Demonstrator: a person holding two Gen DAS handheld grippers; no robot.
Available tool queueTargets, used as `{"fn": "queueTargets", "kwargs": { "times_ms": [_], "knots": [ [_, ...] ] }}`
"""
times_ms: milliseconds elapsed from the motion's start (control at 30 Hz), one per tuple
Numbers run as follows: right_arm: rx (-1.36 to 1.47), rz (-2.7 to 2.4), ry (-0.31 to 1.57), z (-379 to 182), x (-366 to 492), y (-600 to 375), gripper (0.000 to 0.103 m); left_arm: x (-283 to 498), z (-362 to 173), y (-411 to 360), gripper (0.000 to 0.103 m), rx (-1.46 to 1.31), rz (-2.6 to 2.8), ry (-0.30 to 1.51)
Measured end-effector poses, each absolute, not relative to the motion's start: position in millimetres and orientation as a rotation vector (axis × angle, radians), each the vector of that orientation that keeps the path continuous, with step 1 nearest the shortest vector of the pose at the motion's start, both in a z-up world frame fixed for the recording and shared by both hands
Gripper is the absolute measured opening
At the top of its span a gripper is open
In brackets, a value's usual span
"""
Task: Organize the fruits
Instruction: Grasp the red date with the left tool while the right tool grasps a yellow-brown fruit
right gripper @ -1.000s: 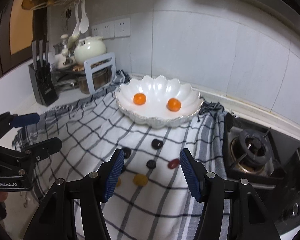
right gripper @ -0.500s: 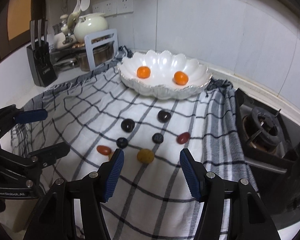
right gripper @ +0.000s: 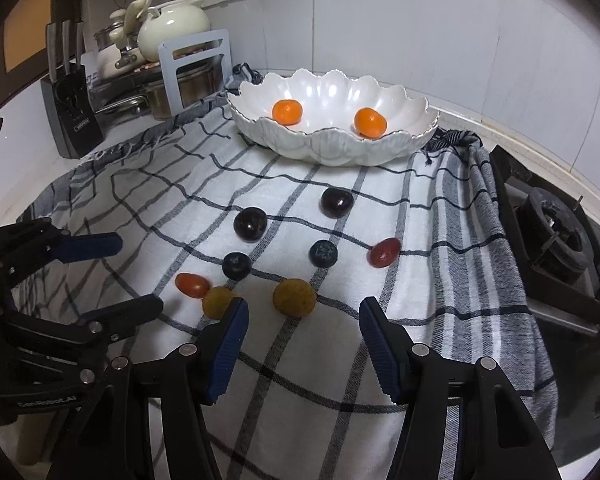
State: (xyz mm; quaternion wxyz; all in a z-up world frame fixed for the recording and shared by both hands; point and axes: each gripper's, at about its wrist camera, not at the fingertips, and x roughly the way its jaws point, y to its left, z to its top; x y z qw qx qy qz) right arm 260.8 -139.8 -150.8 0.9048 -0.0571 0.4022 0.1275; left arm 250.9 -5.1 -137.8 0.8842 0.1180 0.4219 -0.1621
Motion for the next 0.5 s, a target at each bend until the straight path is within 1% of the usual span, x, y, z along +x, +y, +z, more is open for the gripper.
{"fn": "queueTargets", "kwargs": {
  "times_ms": [200, 267, 500],
  "knots": [
    [-0.118, 0.261, 0.84, -157, 268, -138, 0.058, 260, -148, -9, 0.055, 0.248, -0.357, 0.895],
    [-0.112, 0.267, 0.847, -159, 270, -138, 0.055, 262, -150, -10, 0.052, 0.247, -0.366, 0.898],
    [-0.098, 0.28, 0.866, -165, 276, -136, 0.05, 267, -154, -13, 0.045, 0.23, -0.384, 0.896]
  ]
}}
